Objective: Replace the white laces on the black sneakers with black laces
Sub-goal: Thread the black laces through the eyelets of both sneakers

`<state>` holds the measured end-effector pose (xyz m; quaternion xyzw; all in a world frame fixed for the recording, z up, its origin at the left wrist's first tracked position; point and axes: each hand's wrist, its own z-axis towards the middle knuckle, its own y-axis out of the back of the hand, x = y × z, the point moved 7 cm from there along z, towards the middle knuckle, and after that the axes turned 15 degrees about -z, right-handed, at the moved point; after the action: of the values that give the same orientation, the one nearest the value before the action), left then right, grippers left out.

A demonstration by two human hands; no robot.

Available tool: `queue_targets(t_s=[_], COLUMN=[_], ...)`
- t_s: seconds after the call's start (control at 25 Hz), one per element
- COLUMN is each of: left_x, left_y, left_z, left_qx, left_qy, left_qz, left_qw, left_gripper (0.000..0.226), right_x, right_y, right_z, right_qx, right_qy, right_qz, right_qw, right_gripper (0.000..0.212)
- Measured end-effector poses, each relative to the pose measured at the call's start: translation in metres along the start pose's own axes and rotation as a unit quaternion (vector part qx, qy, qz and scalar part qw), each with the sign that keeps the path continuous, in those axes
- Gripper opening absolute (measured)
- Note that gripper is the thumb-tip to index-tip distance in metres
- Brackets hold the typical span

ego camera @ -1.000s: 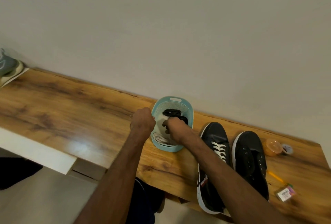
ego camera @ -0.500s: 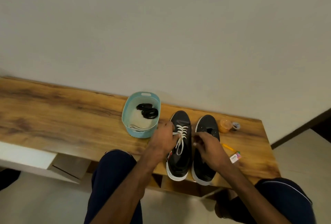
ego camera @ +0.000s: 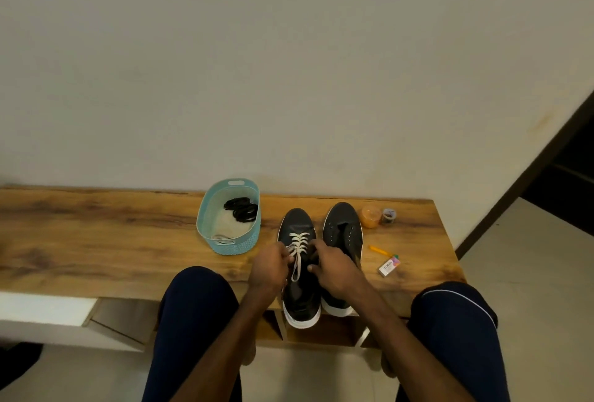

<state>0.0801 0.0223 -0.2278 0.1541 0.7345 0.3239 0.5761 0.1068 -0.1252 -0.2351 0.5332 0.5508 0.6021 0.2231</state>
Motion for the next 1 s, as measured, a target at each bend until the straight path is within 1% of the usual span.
queue_targets(t_s=[0.08, 0.16, 0.2, 0.24, 0.28, 0.32, 0.4, 0.44, 0.48, 0.52, 0.56, 0.6, 0.64, 0.72, 0.76, 0.8, 0.84, 0.88, 0.92, 1.0], left_x=[-0.005, -0.019, -0.026, -0.034, -0.04, -0.044, -0.039, -0.03, -0.02, -0.013, -0.009, -0.007, -0.006, -0.005, -0.005, -0.004, -0.001, 0.004, 0.007, 0.008], left_y=[0.009, 0.024, 0.032, 0.041, 0.051, 0.063, 0.094, 0.105, 0.112, 0.113, 0.109, 0.1, 0.088, 0.068, 0.06, 0.05, 0.037, 0.025, 0.014, -0.004], left_z=[-0.01, -0.018, -0.021, -0.023, -0.024, -0.026, -0.027, -0.028, -0.028, -0.028, -0.027, -0.027, -0.026, -0.027, -0.026, -0.024, -0.023, -0.023, -0.023, -0.021], left_qx=[-0.02, -0.043, -0.048, -0.042, -0.028, -0.023, -0.04, -0.052, -0.058, -0.053, -0.043, -0.032, -0.027, -0.043, -0.045, -0.03, -0.001, 0.031, 0.054, 0.073], left_qy=[-0.029, -0.068, -0.084, -0.096, -0.102, -0.107, -0.11, -0.097, -0.076, -0.055, -0.035, -0.014, 0.007, 0.018, 0.008, -0.001, -0.001, 0.004, 0.006, -0.011], left_qz=[-0.004, -0.034, -0.094, -0.201, -0.331, -0.446, -0.616, -0.678, -0.721, -0.738, -0.726, -0.685, -0.624, -0.477, -0.387, -0.285, -0.183, -0.1, -0.048, -0.007], left_qw=[0.999, 0.996, 0.991, 0.974, 0.938, 0.888, 0.779, 0.726, 0.687, 0.67, 0.686, 0.728, 0.781, 0.878, 0.921, 0.958, 0.983, 0.994, 0.997, 0.997], left_gripper=[0.012, 0.011, 0.01, 0.009, 0.009, 0.01, 0.012, 0.012, 0.016, 0.021, 0.029, 0.035, 0.036, 0.021, 0.015, 0.013, 0.015, 0.02, 0.027, 0.042], right_x=[0.001, 0.007, 0.009, 0.011, 0.012, 0.013, 0.015, 0.015, 0.016, 0.017, 0.018, 0.021, 0.023, 0.024, 0.021, 0.018, 0.015, 0.011, 0.009, 0.003], right_y=[0.001, -0.001, -0.002, -0.003, -0.004, -0.004, -0.007, -0.008, -0.009, -0.01, -0.01, -0.011, -0.011, -0.011, -0.01, -0.011, -0.011, -0.014, -0.019, -0.026], right_z=[-0.005, -0.01, -0.011, -0.012, -0.012, -0.011, -0.01, -0.009, -0.007, -0.005, -0.003, -0.001, 0.001, 0.004, 0.005, 0.007, 0.009, 0.012, 0.015, 0.019], right_qx=[0.004, -0.001, -0.006, -0.01, -0.014, -0.016, -0.021, -0.024, -0.028, -0.035, -0.045, -0.057, -0.07, -0.097, -0.11, -0.113, -0.105, -0.08, -0.047, 0.013], right_qy=[0.005, 0.015, 0.017, 0.017, 0.016, 0.016, 0.019, 0.019, 0.017, 0.013, 0.009, 0.006, 0.005, -0.007, -0.019, -0.029, -0.041, -0.053, -0.067, -0.084], right_qz=[-0.013, -0.038, -0.048, -0.054, -0.062, -0.07, -0.09, -0.101, -0.106, -0.107, -0.104, -0.103, -0.101, -0.073, -0.043, -0.011, 0.013, 0.018, 0.004, -0.029], right_qw=[1.0, 0.999, 0.999, 0.998, 0.998, 0.997, 0.996, 0.994, 0.994, 0.994, 0.993, 0.993, 0.992, 0.993, 0.993, 0.993, 0.994, 0.995, 0.997, 0.996], right_gripper=[0.051, 0.055, 0.055, 0.055, 0.054, 0.053, 0.049, 0.047, 0.045, 0.042, 0.04, 0.037, 0.034, 0.022, 0.014, 0.004, 0.006, 0.009, 0.012, 0.027])
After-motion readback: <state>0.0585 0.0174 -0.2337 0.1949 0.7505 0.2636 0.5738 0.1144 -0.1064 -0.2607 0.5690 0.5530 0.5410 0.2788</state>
